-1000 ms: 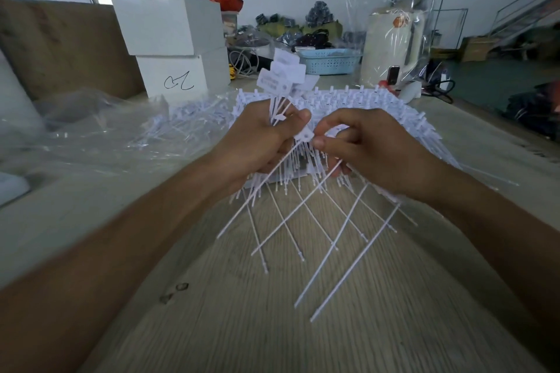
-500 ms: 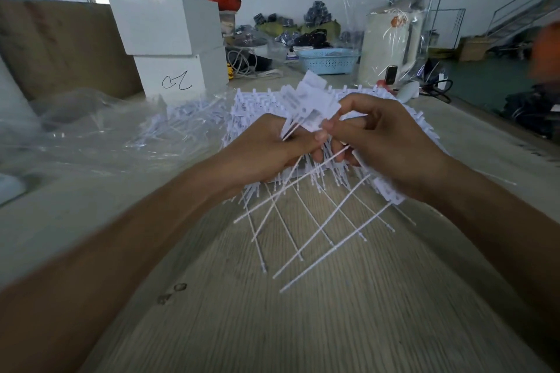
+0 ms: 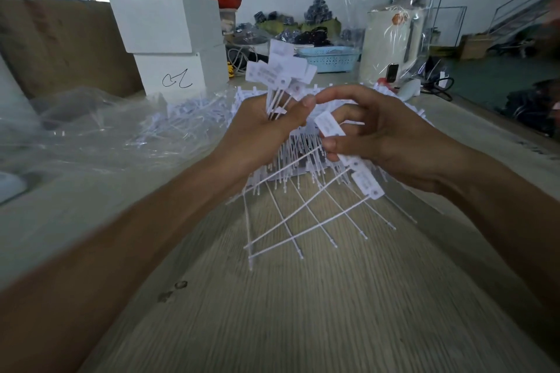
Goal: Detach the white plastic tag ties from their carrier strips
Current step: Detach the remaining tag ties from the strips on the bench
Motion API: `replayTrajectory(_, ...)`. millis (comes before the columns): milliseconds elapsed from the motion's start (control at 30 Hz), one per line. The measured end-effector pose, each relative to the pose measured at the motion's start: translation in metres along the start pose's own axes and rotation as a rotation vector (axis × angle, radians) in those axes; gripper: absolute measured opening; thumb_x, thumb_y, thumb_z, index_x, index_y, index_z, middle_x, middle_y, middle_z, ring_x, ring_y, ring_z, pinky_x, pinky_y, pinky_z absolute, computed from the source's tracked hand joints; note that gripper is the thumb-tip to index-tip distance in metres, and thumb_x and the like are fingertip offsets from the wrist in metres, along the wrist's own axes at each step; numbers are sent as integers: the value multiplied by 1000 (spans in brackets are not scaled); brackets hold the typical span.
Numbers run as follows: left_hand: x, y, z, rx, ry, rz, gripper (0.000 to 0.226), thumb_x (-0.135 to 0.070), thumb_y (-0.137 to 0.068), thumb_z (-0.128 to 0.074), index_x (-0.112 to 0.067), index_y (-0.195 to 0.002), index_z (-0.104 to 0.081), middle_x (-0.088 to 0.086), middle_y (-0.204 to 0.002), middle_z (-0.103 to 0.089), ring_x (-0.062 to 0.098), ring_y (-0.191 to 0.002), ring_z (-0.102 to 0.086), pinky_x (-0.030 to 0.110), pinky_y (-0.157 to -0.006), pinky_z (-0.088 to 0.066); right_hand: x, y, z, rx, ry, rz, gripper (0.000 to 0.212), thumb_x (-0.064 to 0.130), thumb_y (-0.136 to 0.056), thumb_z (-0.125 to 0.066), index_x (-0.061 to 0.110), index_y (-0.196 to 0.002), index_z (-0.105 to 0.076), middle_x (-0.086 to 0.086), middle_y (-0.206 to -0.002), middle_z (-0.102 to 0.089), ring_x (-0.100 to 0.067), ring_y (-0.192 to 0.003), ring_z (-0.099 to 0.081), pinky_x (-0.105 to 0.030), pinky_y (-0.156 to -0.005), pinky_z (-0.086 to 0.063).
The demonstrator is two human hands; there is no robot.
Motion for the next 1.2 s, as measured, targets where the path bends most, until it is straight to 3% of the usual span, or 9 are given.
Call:
replayTrajectory(67, -3, 3, -5, 49, 28, -39, 27, -39, -94, -66, -26, -71, -63, -18, -45, -45, -2, -38, -38, 12, -39, -29, 1, 1, -5, 26, -44, 8, 53, 4, -76, -78, 9, -125, -56, -34, -107, -59, -32, -82, -69, -44, -89, -58)
replayTrajectory(233, -6, 4, -8, 66, 58, -87, 25, -23, -95, -68, -19, -72, -60, -15, -46, -42, 0, -39, -36, 12, -40, -29, -4, 1, -13, -12, -96, 3, 47, 4, -78, -79, 7, -118, -55, -29, -111, -61, -36, -83, -71, -40, -80, -61)
replayTrajectory(433, -5, 2, 1, -24, 96, -57, 26, -28, -99, -62, -19, -76, -54, -10, -48, -38, 8, -39, -30, 17, -40, -25, -10, 1, -9, -52, 88, -88, 20, 22, -96, -64, 1, -96, -64, -21, -64, -62, -23, -55, -60, -28, -58, -54)
replayTrajectory(500, -3, 2, 2, 20, 117, -23, 29, -33, -98, -63, -23, -72, -52, -9, -49, -36, 9, -39, -27, 17, -41, -23, -8, 2, -11, -44, 53, -66, 20, 21, -98, -62, 4, -87, -66, -11, -61, -59, -22, -51, -55, -35, -57, -53)
replayTrajectory(667, -1, 6, -5, 53, 88, 9, 40, -30, -96, -66, -21, -61, -48, -10, -45, -34, 7, -35, -29, 15, -39, -24, 1, 2, -15, -103, 107, 37, 18, 17, -98, -64, 5, -87, -72, -1, -56, -52, -14, -44, -43, -29, -45, -42)
replayTrajectory(767, 4, 6, -7, 20, 128, 87, 43, -26, -95, -66, -22, -58, -45, -7, -45, -33, 10, -36, -27, 16, -41, -23, 9, 3, -16, -183, 377, 163, 17, 18, -97, -65, 7, -89, -76, 0, -65, -66, -6, -47, -54, -23, -50, -44)
replayTrajectory(900, 11, 6, -13, 52, 214, 204, 40, -19, -94, -63, -23, -59, -42, -5, -45, -30, 10, -35, -22, 16, -41, -19, 15, 5, -21, -224, 699, 307, 16, 17, -96, -66, 9, -86, -76, -6, -72, -70, -20, -65, -63, -38, -64, -47)
replayTrajectory(1033, 8, 4, -12, 55, 156, 158, 40, -30, -97, -62, -22, -60, -50, -2, -46, -43, 12, -35, -33, 16, -41, -24, 14, 3, -18, -224, 708, 336, 17, 18, -98, -63, 10, -89, -75, -4, -74, -70, -17, -68, -63, -37, -66, -47)
replayTrajectory(1200, 5, 6, -16, 149, 110, 111, 20, -38, -99, -60, -19, -96, -66, 9, -57, -62, 12, -36, -34, 18, -39, -22, 13, 3, -11, -295, 791, 374, 19, 17, -98, -62, 7, -87, -73, -6, -70, -66, -19, -63, -58, -34, -61, -42)
Point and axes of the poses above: each hand's wrist, its own y-axis away from the middle knuckle, its own z-axis out of the back of the hand, x = y × z, the point moved 6 cm from there along -y, towards the middle knuckle
